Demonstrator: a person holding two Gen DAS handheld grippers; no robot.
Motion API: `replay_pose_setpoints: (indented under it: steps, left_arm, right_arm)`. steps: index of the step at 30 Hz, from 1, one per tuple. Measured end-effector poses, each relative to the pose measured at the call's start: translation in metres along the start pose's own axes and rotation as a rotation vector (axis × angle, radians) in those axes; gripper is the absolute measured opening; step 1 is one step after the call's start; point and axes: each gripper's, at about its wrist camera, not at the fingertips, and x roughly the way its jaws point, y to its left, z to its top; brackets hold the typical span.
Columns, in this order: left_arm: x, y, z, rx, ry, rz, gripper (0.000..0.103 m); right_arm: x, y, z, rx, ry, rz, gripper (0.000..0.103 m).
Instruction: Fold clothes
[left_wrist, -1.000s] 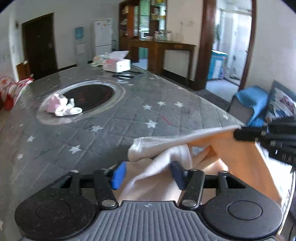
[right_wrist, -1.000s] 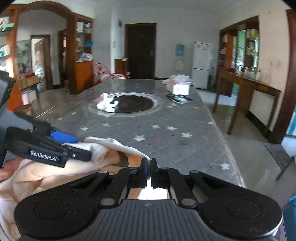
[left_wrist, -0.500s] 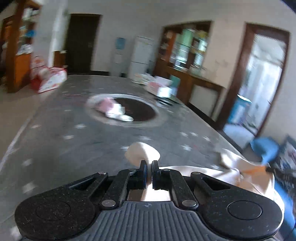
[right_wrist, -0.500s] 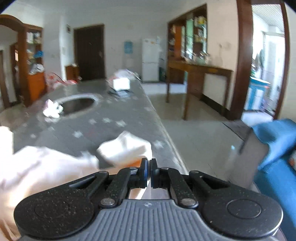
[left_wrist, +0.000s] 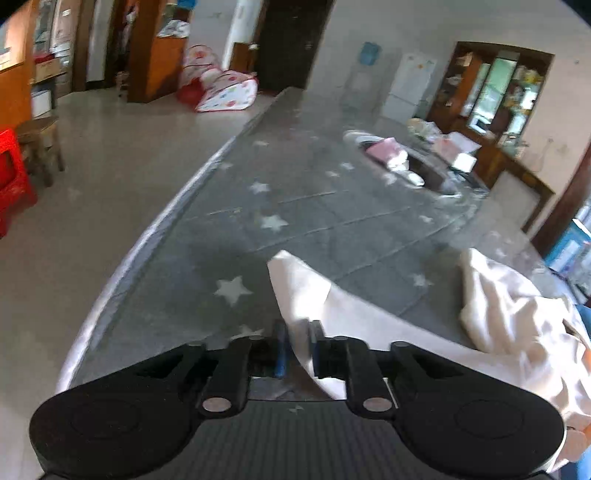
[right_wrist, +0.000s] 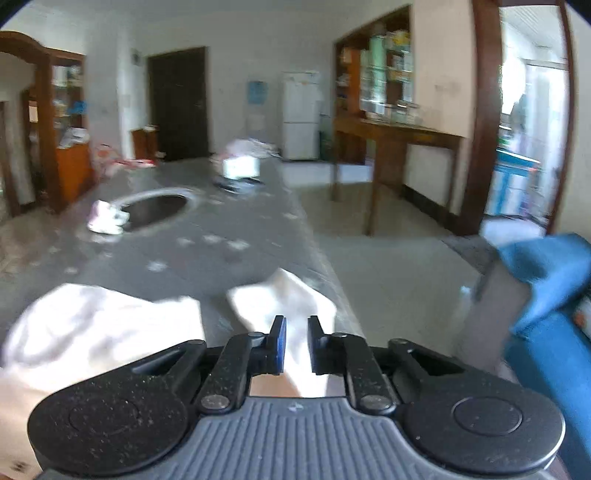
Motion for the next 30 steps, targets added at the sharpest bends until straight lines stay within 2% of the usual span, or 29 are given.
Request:
replay_pose_setpoints:
  steps: [1,2,3,6,7,9,11,15,17,22,24,25,26,28,29,30]
  left_arm:
    - [-0.002,-0.003,0.002,0.004,-0.010,0.002,0.021]
    - [-0.003,-0.006,0.005,0.009,-0.021,0.002,0.031]
    - [-0.005,-0.010,0.009,0.013,-0.032,-0.005,0.036]
    - [-0.003,-0.033,0.021,0.078,-0.063,-0.053,0.045]
    - [0.000,-0.043,0.024,0.099,-0.062,-0.080,0.051]
    - [0.007,-0.063,0.028,0.137,-0.056,-0.141,0.054]
    - [0.021,-0.083,0.033,0.165,-0.029,-0.176,0.059]
    - [0.055,-0.121,0.039,0.207,0.023,-0.231,0.064]
    - [0.071,-0.136,0.041,0.211,0.053,-0.248,0.068]
    - [0.103,-0.165,0.042,0.268,0.081,-0.248,0.068]
    - [0.111,-0.175,0.042,0.297,0.081,-0.241,0.066]
    - [0.113,-0.178,0.042,0.308,0.081,-0.247,0.057]
    - [0.115,-0.179,0.043,0.317,0.082,-0.257,0.039]
    - [0.116,-0.179,0.044,0.302,0.099,-0.297,0.020]
    - [0.116,-0.179,0.045,0.294,0.093,-0.319,0.013]
    - [0.113,-0.178,0.046,0.298,0.076,-0.346,0.011]
  right_arm:
    - [0.004,0.004,0.005,0.007,0.003,0.040,0.017]
    - [0.010,0.007,0.008,0.014,0.012,0.077,0.018]
    - [0.017,0.010,0.011,0.015,0.023,0.110,0.019]
    - [0.041,0.024,0.019,0.012,0.065,0.193,0.028]
    - [0.049,0.028,0.020,0.016,0.078,0.209,0.031]
    - [0.065,0.034,0.022,0.031,0.111,0.243,0.033]
    - [0.077,0.039,0.023,0.040,0.133,0.259,0.043]
    - [0.095,0.042,0.024,0.073,0.164,0.279,0.046]
    - [0.102,0.042,0.022,0.093,0.185,0.296,0.047]
    - [0.113,0.042,0.018,0.112,0.217,0.307,0.047]
    - [0.115,0.042,0.017,0.112,0.226,0.313,0.046]
    - [0.115,0.043,0.017,0.106,0.226,0.316,0.038]
    - [0.115,0.043,0.017,0.103,0.230,0.327,0.027]
    - [0.112,0.044,0.017,0.098,0.226,0.346,0.016]
    - [0.107,0.044,0.018,0.096,0.210,0.354,0.015]
    - [0.103,0.044,0.019,0.095,0.195,0.363,0.014]
